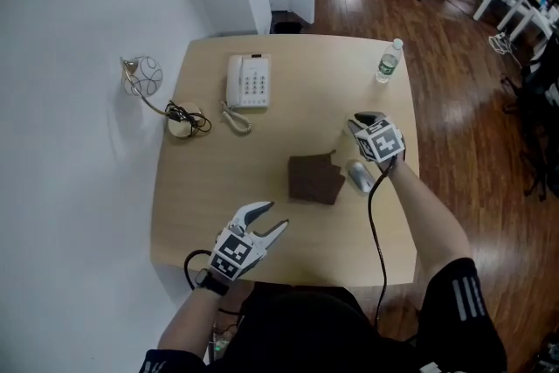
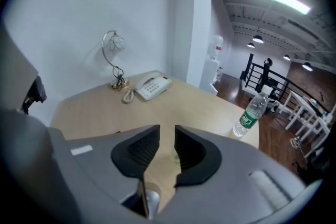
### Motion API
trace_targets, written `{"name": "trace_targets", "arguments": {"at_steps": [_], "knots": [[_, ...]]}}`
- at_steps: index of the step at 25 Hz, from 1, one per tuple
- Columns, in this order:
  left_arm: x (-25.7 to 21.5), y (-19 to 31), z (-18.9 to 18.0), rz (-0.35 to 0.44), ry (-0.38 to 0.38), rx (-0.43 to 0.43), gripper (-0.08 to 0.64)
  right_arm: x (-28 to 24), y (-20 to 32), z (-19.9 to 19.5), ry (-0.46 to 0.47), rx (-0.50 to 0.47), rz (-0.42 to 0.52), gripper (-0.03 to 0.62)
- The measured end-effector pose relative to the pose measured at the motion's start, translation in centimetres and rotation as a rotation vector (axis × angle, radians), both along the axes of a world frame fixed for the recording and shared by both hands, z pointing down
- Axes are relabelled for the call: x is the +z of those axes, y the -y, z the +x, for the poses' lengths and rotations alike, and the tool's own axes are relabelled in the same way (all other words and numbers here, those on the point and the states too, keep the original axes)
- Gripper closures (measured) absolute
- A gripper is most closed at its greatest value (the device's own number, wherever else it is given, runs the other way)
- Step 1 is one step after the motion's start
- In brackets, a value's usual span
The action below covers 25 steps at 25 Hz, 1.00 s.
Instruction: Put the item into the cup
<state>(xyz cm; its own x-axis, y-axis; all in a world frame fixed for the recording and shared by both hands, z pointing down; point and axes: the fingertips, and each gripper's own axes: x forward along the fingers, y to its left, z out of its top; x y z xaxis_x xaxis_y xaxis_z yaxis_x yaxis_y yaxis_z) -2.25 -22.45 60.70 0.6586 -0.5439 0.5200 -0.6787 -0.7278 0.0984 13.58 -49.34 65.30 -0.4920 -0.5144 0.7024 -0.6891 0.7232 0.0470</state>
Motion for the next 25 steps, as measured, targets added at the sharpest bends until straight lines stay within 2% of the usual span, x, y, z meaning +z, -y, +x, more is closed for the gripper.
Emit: {"name": "trace_targets", "arguments": {"at_steps": [4,8,11,16,22,25], "knots": [[-1.1,-0.9,-0.1,0.028,-0.006,-0.032,0.354,-3.8,-4.5,-2.9,0.115,-0.096,0.031,0.489],[-1.9,-3.0,0.6,0.043,-0.023,-0.057,0.354,-6.3,-11.1,-4.6,0.221,-0.173,0.037,0.491],[-2.2,-5.1,1.2,0.047,-0.025,-0.058,0.354,-7.8,-16.3,-5.3,0.295,-0.2,0.029,0.492],[-3.0,-8.7,1.5,0.061,-0.034,-0.051,0.354,-9.2,-24.6,-4.9,0.399,-0.175,0.012,0.522],[-4.2,-14.2,1.1,0.096,-0.048,-0.008,0.354,-9.7,-34.1,-4.1,0.445,-0.098,0.012,0.583],[-5.0,-18.1,0.5,0.115,-0.058,0.02,0.354,-11.0,-38.8,-4.1,0.462,-0.048,0.045,0.583]]}}
